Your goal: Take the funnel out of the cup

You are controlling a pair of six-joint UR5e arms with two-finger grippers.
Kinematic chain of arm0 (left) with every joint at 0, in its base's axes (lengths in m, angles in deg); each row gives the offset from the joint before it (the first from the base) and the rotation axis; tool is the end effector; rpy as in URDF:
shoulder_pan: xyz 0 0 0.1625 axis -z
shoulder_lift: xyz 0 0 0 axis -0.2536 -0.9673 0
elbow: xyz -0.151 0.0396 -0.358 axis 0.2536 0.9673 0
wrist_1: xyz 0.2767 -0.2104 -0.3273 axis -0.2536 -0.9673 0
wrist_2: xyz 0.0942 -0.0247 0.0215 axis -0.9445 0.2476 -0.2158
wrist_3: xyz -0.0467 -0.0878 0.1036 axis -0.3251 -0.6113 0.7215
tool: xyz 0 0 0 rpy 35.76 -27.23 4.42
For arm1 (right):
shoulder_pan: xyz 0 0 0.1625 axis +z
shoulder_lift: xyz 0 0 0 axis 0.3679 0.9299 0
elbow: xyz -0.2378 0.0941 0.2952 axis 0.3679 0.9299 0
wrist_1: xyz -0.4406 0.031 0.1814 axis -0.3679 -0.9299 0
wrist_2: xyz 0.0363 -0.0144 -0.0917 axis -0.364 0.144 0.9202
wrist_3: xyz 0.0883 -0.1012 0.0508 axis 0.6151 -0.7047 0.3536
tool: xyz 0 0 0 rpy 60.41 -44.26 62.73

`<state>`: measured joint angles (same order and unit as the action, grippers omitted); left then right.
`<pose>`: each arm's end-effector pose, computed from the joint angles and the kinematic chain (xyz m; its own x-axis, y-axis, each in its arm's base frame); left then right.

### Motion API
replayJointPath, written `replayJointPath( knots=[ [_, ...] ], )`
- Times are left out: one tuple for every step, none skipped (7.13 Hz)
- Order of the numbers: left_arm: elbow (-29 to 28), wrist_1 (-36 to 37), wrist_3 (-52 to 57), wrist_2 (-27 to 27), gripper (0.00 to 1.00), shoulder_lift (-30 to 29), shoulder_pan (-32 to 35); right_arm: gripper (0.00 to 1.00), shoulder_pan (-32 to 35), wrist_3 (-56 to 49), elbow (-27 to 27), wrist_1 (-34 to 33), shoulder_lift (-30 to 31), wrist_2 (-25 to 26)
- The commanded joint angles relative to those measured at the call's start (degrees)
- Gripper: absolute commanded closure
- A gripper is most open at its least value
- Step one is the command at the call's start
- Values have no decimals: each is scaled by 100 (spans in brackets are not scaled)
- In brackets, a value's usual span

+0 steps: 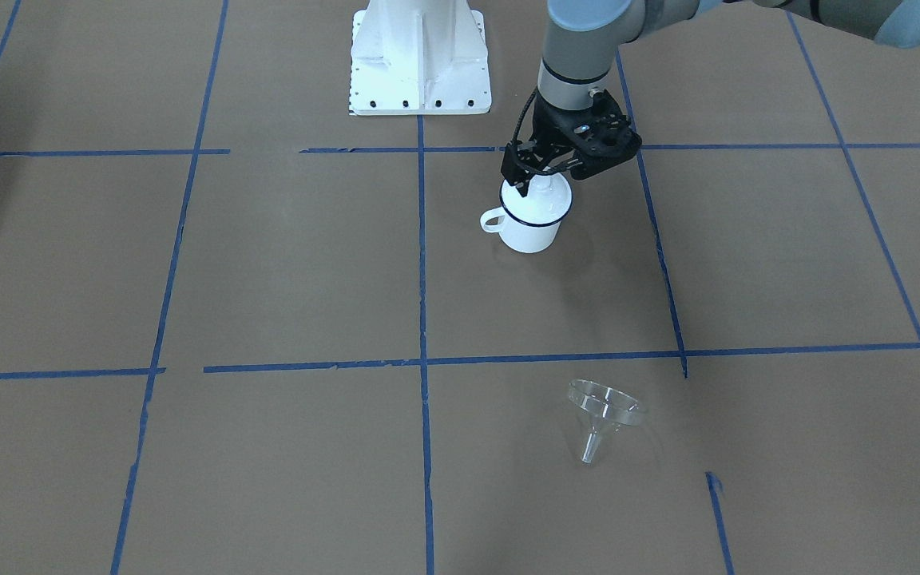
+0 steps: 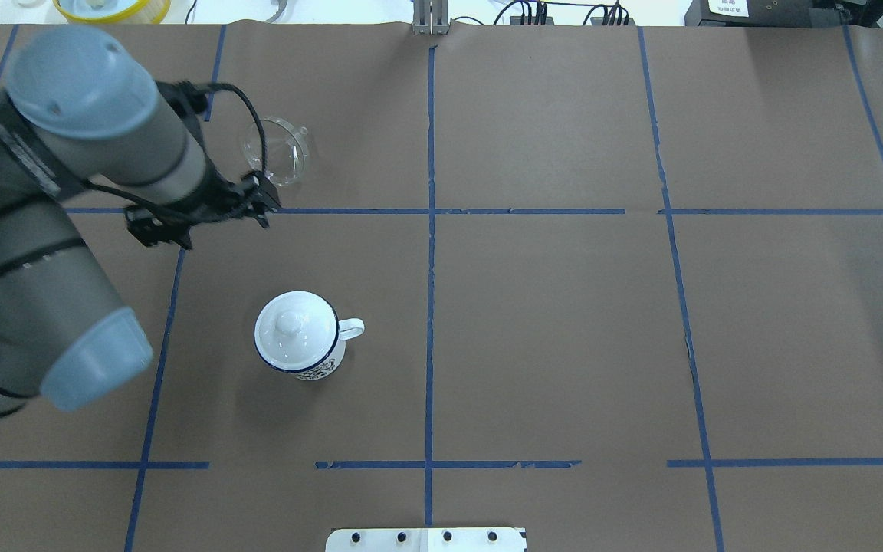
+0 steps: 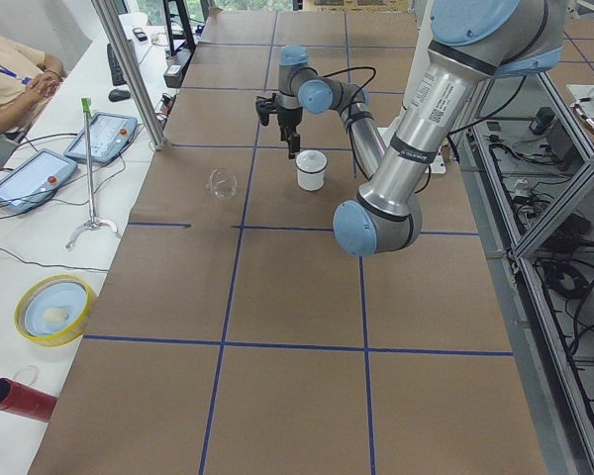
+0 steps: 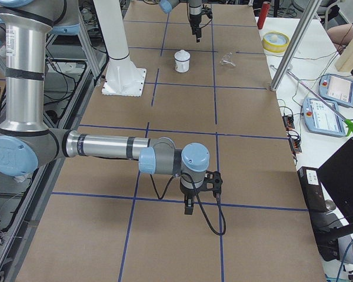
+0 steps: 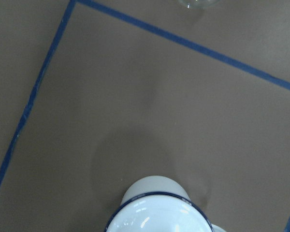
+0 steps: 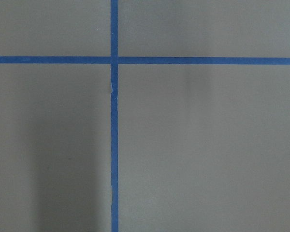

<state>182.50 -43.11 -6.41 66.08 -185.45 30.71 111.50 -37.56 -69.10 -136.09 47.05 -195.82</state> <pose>0.3829 -0.4960 0.1760 0.6628 -0.2954 -0.6880 0.2968 0.9473 -0.1208 0.0379 -0.5144 0.6705 0.7521 0.0165 0.6588 -0.0030 0.9998 -0.0215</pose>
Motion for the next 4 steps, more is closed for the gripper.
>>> replayJointPath(
  knots=[
    [-85, -278, 2281, 746, 1, 692, 1526, 0, 0, 0, -2, 0, -9, 0],
    [-538, -287, 3555, 983, 1, 843, 2229, 0, 0, 0, -2, 0, 0, 0],
    [-1082, -270, 4917, 1247, 1, 853, 3020, 0, 0, 0, -2, 0, 0, 0],
    [-1557, -278, 6131, 1371, 1, 958, 3724, 0, 0, 0, -2, 0, 0, 0]
  ],
)
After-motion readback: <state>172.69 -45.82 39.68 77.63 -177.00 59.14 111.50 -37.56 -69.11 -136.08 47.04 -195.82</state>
